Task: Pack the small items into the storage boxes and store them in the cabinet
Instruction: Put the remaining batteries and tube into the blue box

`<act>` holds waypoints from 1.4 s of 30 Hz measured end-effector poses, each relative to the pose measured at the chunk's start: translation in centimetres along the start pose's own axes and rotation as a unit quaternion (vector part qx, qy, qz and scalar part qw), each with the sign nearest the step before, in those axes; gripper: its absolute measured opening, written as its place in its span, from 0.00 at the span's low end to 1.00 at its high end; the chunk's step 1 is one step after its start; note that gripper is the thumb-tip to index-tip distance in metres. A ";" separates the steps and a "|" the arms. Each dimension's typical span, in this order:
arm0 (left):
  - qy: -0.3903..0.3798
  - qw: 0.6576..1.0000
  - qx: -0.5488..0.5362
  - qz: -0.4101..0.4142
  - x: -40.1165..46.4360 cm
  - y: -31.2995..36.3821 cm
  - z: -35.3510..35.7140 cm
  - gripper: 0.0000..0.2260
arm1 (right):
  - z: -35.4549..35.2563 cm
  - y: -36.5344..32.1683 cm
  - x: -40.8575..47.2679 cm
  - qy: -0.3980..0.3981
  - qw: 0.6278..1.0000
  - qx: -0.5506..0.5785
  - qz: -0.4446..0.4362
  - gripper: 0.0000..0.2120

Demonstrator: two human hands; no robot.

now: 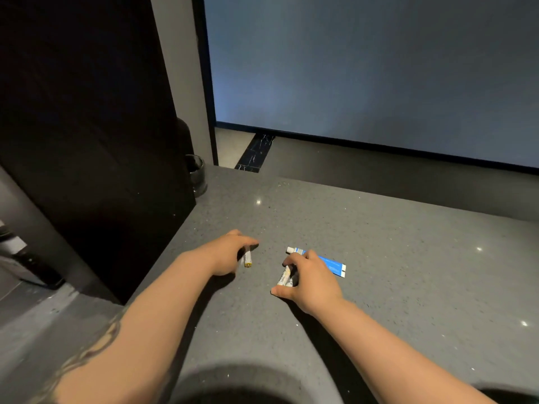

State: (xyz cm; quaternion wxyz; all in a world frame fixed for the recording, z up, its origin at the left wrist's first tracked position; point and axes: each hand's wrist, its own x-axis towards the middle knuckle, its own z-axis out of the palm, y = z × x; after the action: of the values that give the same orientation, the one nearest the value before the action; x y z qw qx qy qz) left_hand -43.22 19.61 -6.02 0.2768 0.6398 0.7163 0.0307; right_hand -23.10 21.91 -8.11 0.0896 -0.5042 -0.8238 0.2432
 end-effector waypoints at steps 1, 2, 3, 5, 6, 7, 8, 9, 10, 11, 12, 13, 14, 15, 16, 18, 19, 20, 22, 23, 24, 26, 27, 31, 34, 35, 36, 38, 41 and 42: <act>0.000 1.000 0.002 0.009 0.0 0.0 0.0 0.32 | 0.0 0.1 0.0 0.001 1.000 0.000 -0.002 0.28; 0.001 1.000 0.002 0.019 -0.1 0.1 0.1 0.31 | 0.0 0.1 0.0 0.001 1.000 0.000 -0.005 0.28; 0.003 1.000 0.001 0.026 -0.1 0.2 0.2 0.31 | 0.0 0.2 0.0 0.000 1.000 0.000 -0.008 0.28; 0.012 0.999 -0.009 0.036 -0.3 0.3 0.4 0.30 | -0.1 0.2 -0.1 -0.004 1.000 0.001 -0.009 0.28; 0.020 0.999 -0.017 0.040 -0.4 0.3 0.6 0.29 | -0.2 0.2 -0.2 -0.005 1.000 -0.001 -0.010 0.28; 0.031 0.998 -0.027 0.041 -0.4 0.4 0.8 0.28 | -0.3 0.2 -0.3 -0.005 1.000 -0.007 -0.014 0.28; 0.046 0.997 -0.038 0.041 -0.5 0.5 1.1 0.27 | -0.5 0.2 -0.4 -0.004 1.000 -0.014 -0.020 0.28; 0.066 0.996 -0.049 0.041 -0.5 0.5 1.4 0.24 | -0.5 0.2 -0.4 -0.003 0.999 -0.020 -0.025 0.28; 0.086 0.994 -0.057 0.043 -0.5 0.5 1.7 0.22 | -0.6 0.2 -0.5 -0.003 0.999 -0.023 -0.029 0.27; 0.104 0.992 -0.062 0.046 -0.5 0.5 2.1 0.21 | -0.7 0.3 -0.6 -0.005 0.999 -0.025 -0.032 0.27; 0.117 0.990 -0.066 0.049 -0.6 0.5 2.4 0.20 | -0.8 0.3 -0.7 -0.008 0.999 -0.028 -0.036 0.27; 0.127 0.988 -0.067 0.051 -0.7 0.6 2.6 0.19 | -0.9 0.4 -0.8 -0.011 0.999 -0.031 -0.040 0.26; 0.137 0.987 -0.067 0.051 -0.9 0.6 2.8 0.19 | -0.9 0.4 -1.0 -0.013 0.998 -0.035 -0.043 0.25; 0.149 0.985 -0.070 0.050 -1.2 0.8 2.9 0.19 | -1.0 0.4 -1.2 -0.014 0.998 -0.036 -0.045 0.24; 0.166 0.982 -0.082 0.046 -1.6 1.0 3.1 0.19 | -1.1 0.5 -1.4 -0.014 0.998 -0.035 -0.045 0.23; 0.211 0.968 -0.131 0.030 -2.8 2.0 3.6 0.20 | -1.5 0.5 -2.2 -0.014 0.999 -0.018 -0.041 0.22; 0.235 0.958 -0.161 0.020 -3.5 2.7 3.9 0.19 | -1.9 0.5 -2.7 -0.009 0.999 -0.004 -0.040 0.20; 0.259 0.947 -0.192 0.012 -4.4 3.4 4.1 0.19 | -2.5 0.4 -3.4 0.002 0.999 0.011 -0.041 0.18; 0.295 0.924 -0.245 0.004 -6.3 5.1 4.1 0.19 | -4.2 0.2 -5.0 0.038 0.997 0.044 -0.046 0.16; 0.306 0.916 -0.258 0.008 -7.3 6.0 3.8 0.19 | -5.3 0.0 -6.0 0.059 0.995 0.056 -0.053 0.17; 0.315 0.913 -0.260 0.019 -8.4 7.1 3.4 0.19 | -6.4 -0.1 -7.1 0.077 0.994 0.059 -0.058 0.19; 0.332 0.907 -0.251 0.060 -10.3 9.4 2.5 0.20 | -8.7 -0.2 -9.6 0.103 0.992 0.052 -0.057 0.22; 0.339 0.904 -0.248 0.082 -11.1 10.9 2.1 0.20 | -9.8 -0.1 -11.0 0.112 0.991 0.049 -0.056 0.22; 0.327 0.897 -0.253 0.159 -13.9 17.6 2.2 0.19 | -14.2 2.1 -16.9 0.135 0.990 0.036 -0.033 0.20; 0.303 0.894 -0.265 0.195 -15.2 22.7 4.4 0.19 | -17.5 5.5 -21.5 0.171 0.985 0.020 0.000 0.21; 0.290 0.894 -0.269 0.209 -15.5 24.4 5.4 0.19 | -18.4 6.8 -23.3 0.181 0.983 0.015 0.010 0.21; 0.273 0.894 -0.275 0.223 -15.7 26.1 6.4 0.19 | -19.1 8.3 -25.1 0.188 0.982 0.013 0.020 0.22; 0.236 0.897 -0.285 0.241 -16.0 29.2 8.7 0.19 | -20.0 11.3 -28.7 0.205 0.978 0.019 0.043 0.21; 0.209 0.902 -0.285 0.247 -16.0 32.9 11.8 0.19 | -21.0 15.7 -33.4 0.217 0.972 0.022 0.083 0.20; 0.206 0.903 -0.284 0.248 -15.9 33.8 12.7 0.19 | -21.3 17.1 -34.5 0.215 0.972 0.019 0.093 0.21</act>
State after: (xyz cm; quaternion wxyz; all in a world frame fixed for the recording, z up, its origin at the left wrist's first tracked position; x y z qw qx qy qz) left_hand -6.82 6.89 2.43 0.2768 0.6704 0.5367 0.4312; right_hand 15.17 4.73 5.29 0.2510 -0.6176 -0.7297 0.1518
